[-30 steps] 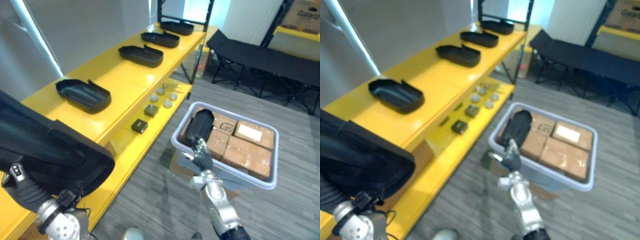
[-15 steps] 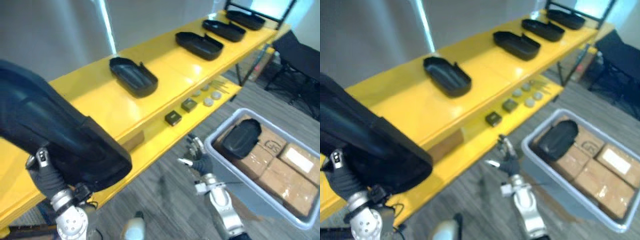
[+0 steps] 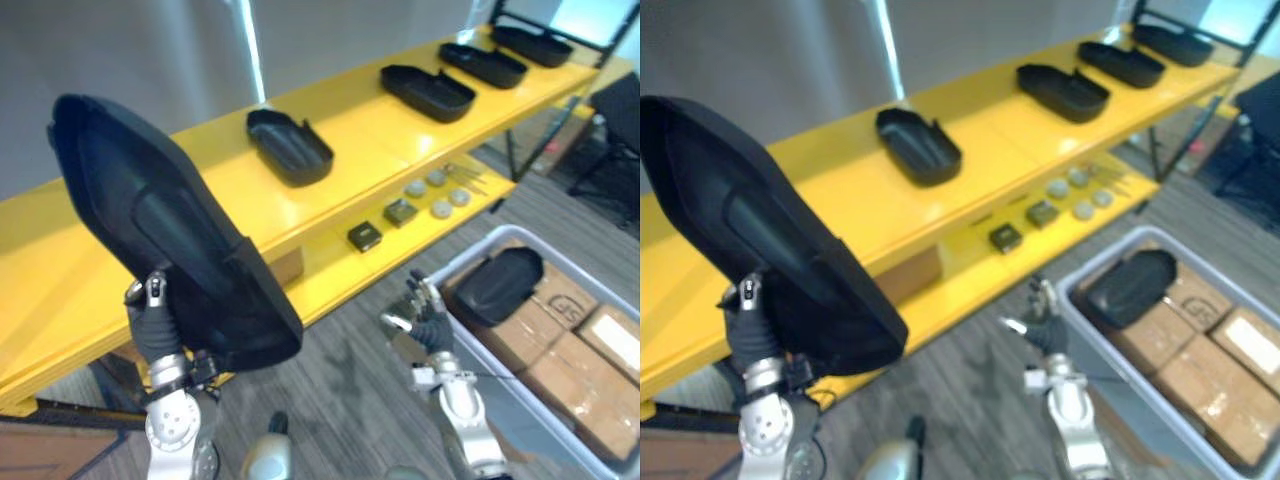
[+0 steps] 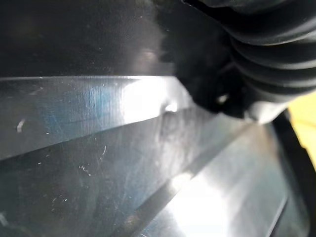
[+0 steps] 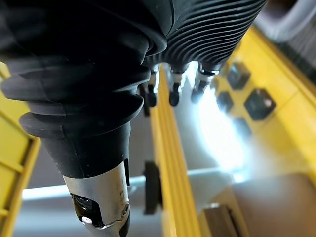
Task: Walk over and take plastic housings, then place them on the shelf
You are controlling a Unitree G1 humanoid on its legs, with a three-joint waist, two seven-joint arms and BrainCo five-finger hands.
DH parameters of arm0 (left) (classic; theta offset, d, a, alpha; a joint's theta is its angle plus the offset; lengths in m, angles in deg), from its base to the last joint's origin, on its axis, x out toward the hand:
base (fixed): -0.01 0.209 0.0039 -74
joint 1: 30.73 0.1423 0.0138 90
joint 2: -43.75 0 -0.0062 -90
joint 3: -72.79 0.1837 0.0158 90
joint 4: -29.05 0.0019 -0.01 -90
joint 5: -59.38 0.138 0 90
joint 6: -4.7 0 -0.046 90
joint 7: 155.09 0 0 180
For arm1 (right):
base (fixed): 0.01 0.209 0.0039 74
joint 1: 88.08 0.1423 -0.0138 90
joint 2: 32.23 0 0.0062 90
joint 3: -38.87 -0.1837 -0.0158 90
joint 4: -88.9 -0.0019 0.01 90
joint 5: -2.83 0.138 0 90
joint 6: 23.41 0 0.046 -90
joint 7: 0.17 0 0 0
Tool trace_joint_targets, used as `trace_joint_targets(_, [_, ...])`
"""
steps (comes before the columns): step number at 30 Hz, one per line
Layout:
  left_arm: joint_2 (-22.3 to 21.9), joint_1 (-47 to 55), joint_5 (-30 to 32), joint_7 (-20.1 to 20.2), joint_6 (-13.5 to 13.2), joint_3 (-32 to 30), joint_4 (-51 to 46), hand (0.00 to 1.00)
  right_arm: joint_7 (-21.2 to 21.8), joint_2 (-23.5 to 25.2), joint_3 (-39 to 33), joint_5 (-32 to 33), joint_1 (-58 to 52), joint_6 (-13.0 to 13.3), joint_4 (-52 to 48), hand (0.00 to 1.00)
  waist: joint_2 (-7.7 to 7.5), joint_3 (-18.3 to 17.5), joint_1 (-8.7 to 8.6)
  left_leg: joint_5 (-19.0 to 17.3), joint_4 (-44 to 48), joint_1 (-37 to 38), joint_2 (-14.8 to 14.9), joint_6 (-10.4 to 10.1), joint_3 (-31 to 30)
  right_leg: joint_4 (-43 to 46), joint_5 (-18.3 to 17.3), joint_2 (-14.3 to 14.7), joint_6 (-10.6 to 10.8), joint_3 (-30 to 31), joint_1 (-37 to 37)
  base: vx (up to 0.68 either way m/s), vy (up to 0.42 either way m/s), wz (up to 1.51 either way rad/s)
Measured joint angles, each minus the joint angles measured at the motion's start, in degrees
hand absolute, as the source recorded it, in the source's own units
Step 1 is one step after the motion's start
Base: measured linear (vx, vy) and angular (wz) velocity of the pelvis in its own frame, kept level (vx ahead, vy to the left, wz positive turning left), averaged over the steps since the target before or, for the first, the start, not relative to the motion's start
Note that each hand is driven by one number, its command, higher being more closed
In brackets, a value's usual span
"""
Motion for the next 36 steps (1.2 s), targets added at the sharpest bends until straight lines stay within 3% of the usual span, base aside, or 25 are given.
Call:
trace_joint_targets(4, [-0.1, 0.4, 0.0, -0.2, 0.0, 0.1, -0.1, 1.00, 1.2, 0.0, 0.0, 0.1, -1.4, 0.1, -0.2, 0.00, 0.43, -0.2, -0.64, -0.1, -0.2, -0.2, 0.9, 0.1, 0.7, 1.2, -0.1, 0.6, 0.0, 1.7, -1.9, -0.17, -0.014, -0.23])
trace_joint_targets(13, [0.0, -0.6, 1.8, -1.4, 0.3, -0.3, -0.2, 1.00, -0.2, 0.2, 1.1, -0.8, 0.5, 2.3, -0.4, 0.00, -0.34, -1.8, -0.37, 1.1, -2.2, -1.5, -1.3, 0.4, 2.1, 0.5, 1.1, -1.7, 1.5, 2.6, -4.3, 0.04, 0.033, -0.01])
trace_joint_targets(16, [0.0, -0.9, 1.8, -2.5, 2.4, -0.4, 0.3, 1.00, -0.2, -0.1, 1.0, -1.7, 4.0, 2.3, 0.0, 0.00, -0.16, -1.7, -0.31, 1.2, -1.0, -1.5, -1.4, 0.5, 1.5, 0.5, 1.2, -1.5, 1.7, 1.8, -3.0, 0.11, -0.019, 0.14])
trace_joint_targets(19, [-0.3, 0.0, 1.6, -2.9, 4.1, -0.8, 2.6, 1.00, 0.3, -0.5, 1.0, -1.4, 5.2, 2.3, 0.5, 0.00, 1.51, -0.7, -0.18, 1.2, 4.5, -1.3, -1.1, 0.5, -1.1, 1.1, 0.6, -0.3, 0.7, -0.2, 1.8, 0.00, -0.087, 0.40])
trace_joint_targets(21, [-2.2, 2.3, 0.9, -2.1, 4.6, -2.9, 2.7, 1.00, 2.1, -1.2, 0.9, 0.1, 4.9, 2.1, 0.5, 0.00, 4.26, 0.8, 0.16, 1.5, 9.8, -2.2, 1.7, 1.0, 2.7, 2.4, -0.8, 2.3, -1.6, -2.3, 4.5, -0.14, -0.136, 0.43])
trace_joint_targets(22, [-2.3, 3.7, -0.2, -1.3, 4.6, -3.6, 2.7, 1.00, 2.6, -1.7, 0.9, 0.1, 4.5, 1.8, 0.5, 0.00, 4.73, 1.0, 0.76, 3.6, 11.0, -3.6, 2.4, 3.3, 4.9, 3.0, -2.8, 2.9, -2.9, -2.7, 4.2, -0.20, -0.127, 0.54])
trace_joint_targets(23, [-2.2, 4.1, -0.6, -1.0, 4.6, -3.6, 2.9, 1.00, 2.7, -1.9, 0.8, 0.1, 4.2, 1.7, 0.5, 0.00, 4.69, 1.0, 0.70, 6.0, 9.6, -4.3, 2.3, 3.5, 5.7, 3.1, -3.4, 2.8, -3.4, -4.1, 4.0, -0.24, -0.111, 0.91])
trace_joint_targets(24, [-2.4, 4.5, -0.8, -0.1, 4.6, -3.4, 3.2, 1.00, 2.8, -1.8, -0.3, 0.2, 3.0, 1.5, 0.5, 0.00, 3.33, 0.7, -0.12, 9.5, 6.7, -4.9, 1.6, 4.7, 7.2, 3.3, -3.1, 1.4, -4.4, -7.6, 2.6, -0.23, -0.120, 0.96])
trace_joint_targets(26, [-2.7, 4.7, -0.8, 0.5, 4.3, -3.5, 3.1, 1.00, 2.8, -2.3, -1.6, 0.5, 2.9, 1.5, 0.6, 0.00, 4.01, 0.6, 0.45, 0.9, 17.7, -6.5, 2.7, 8.9, 11.5, 3.2, -1.9, 1.4, -5.8, -9.8, 0.4, -0.24, -0.122, 0.77])
trace_joint_targets(27, [-2.7, 4.6, -0.7, 0.7, 4.0, -3.5, 3.1, 1.00, 2.7, -2.2, -2.4, 1.1, 2.7, 1.5, 0.6, 0.00, 4.00, 0.5, -0.17, -3.1, 22.0, -5.3, 3.0, 8.6, 13.2, 1.8, -0.8, 1.5, -6.3, -11.4, 0.0, -0.20, -0.078, 0.57])
trace_joint_targets(29, [-2.8, 4.1, -0.7, 1.6, 4.0, -2.8, 3.1, 1.00, 2.5, -2.1, -2.9, 1.3, 1.9, 1.9, 0.6, 0.00, 3.67, -0.4, -0.67, -6.3, 23.5, -1.7, 3.7, 8.2, 14.2, -0.8, 1.1, 1.9, -6.8, -13.4, -0.8, -0.15, -0.038, 0.66])
trace_joint_targets(32, [-3.2, 3.3, -0.7, 3.0, 4.1, -0.7, 3.2, 1.00, 2.8, -1.4, -3.9, 1.5, 0.7, 2.0, 0.5, 0.00, 4.13, -2.2, -1.39, -5.8, 18.0, 4.3, 6.2, 6.5, 16.3, -3.1, 3.6, 2.5, -6.6, -16.2, -3.0, -0.08, 0.028, 0.73])
trace_joint_targets(33, [-3.8, 2.9, -0.7, 3.2, 4.2, 0.2, 3.4, 1.00, 2.9, -1.0, -4.2, 1.9, 0.5, 2.1, 0.5, 0.00, 5.13, -3.0, -1.98, -4.4, 11.6, 6.9, 5.9, 5.1, 16.1, -2.9, 4.5, 2.4, -5.8, -17.7, -3.7, -0.05, 0.146, 0.66])
trace_joint_targets(36, [-3.7, 1.9, -0.9, 4.0, 4.3, 0.9, 4.7, 1.00, 2.9, 1.2, -4.7, 1.9, 0.3, 2.1, 0.3, 0.00, 4.02, -4.2, -2.04, -4.1, 3.7, 8.1, 4.0, 4.4, 18.3, -4.9, 7.3, 1.7, -4.9, -18.3, -4.6, -0.02, 0.166, 0.46])
